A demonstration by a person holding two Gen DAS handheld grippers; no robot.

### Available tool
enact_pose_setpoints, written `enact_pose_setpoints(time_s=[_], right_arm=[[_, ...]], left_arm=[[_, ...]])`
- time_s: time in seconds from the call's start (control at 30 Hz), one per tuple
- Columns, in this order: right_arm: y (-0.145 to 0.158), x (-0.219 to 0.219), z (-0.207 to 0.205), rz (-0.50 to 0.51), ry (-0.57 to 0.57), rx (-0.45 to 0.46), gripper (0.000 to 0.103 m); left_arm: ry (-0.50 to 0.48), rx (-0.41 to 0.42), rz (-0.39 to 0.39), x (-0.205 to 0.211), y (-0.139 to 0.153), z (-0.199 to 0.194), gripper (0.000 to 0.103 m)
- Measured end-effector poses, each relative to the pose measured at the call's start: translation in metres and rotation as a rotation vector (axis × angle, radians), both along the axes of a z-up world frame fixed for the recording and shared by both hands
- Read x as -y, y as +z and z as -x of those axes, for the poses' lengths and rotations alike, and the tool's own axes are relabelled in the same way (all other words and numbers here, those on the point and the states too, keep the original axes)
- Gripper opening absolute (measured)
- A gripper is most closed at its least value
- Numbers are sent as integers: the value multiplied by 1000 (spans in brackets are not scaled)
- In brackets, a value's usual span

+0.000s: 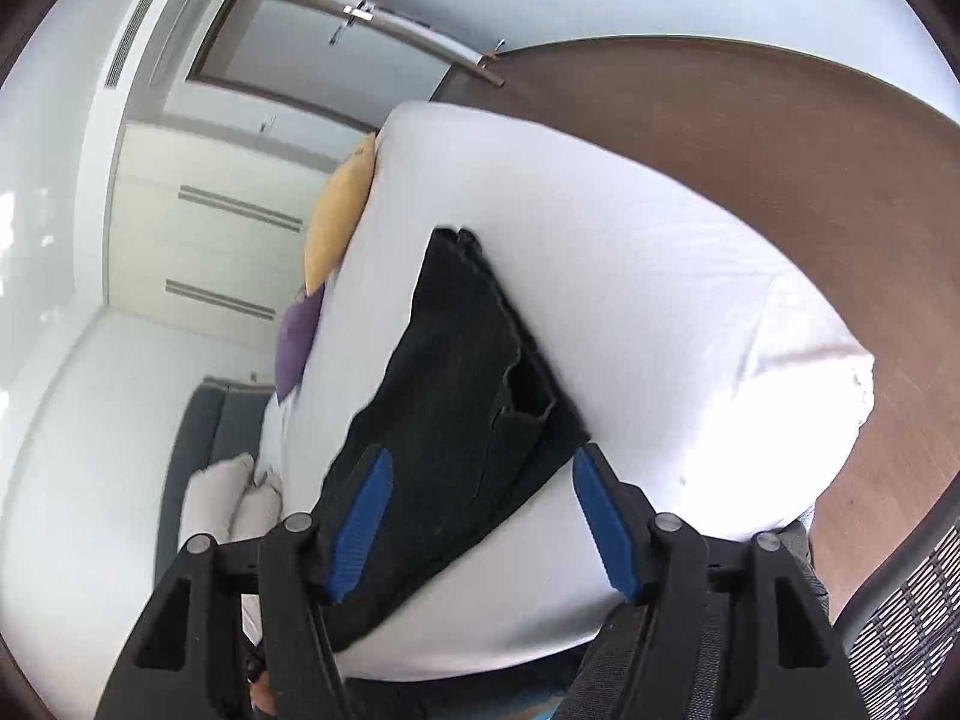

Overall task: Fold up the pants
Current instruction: 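Lay the folded jeans flat and open both tools, then grasp the jeans leg end with the right tool and lift it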

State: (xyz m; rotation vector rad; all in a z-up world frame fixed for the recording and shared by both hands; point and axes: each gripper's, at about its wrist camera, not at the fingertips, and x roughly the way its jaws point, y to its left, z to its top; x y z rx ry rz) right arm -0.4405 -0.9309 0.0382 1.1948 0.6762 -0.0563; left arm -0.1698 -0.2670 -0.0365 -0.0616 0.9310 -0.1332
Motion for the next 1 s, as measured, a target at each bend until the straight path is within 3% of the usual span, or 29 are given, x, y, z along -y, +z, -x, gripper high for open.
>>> enact_pose_setpoints(time_s=[0.13, 0.23, 0.47, 0.63, 0.83, 1.0], right_arm=[[-22, 4, -4, -91, -13, -8, 70], [-37, -1, -9, -131, -6, -23, 70], [-46, 8, -9, -223, -59, 65, 73], [-44, 8, -30, -208, -52, 54, 66], [-53, 8, -38, -265, -97, 48, 43], [-63, 7, -32, -295, -136, 43, 15]], left_arm=[[-172, -30, 105, 93, 8, -2, 62], [-310, -48, 113, 164, 7, -3, 62], [-486, -78, 109, 276, -3, 6, 62], [-499, -139, 147, 306, -17, 7, 62], [-514, -168, 161, 306, -32, 5, 62], [-511, -188, 188, 302, -44, 8, 62]])
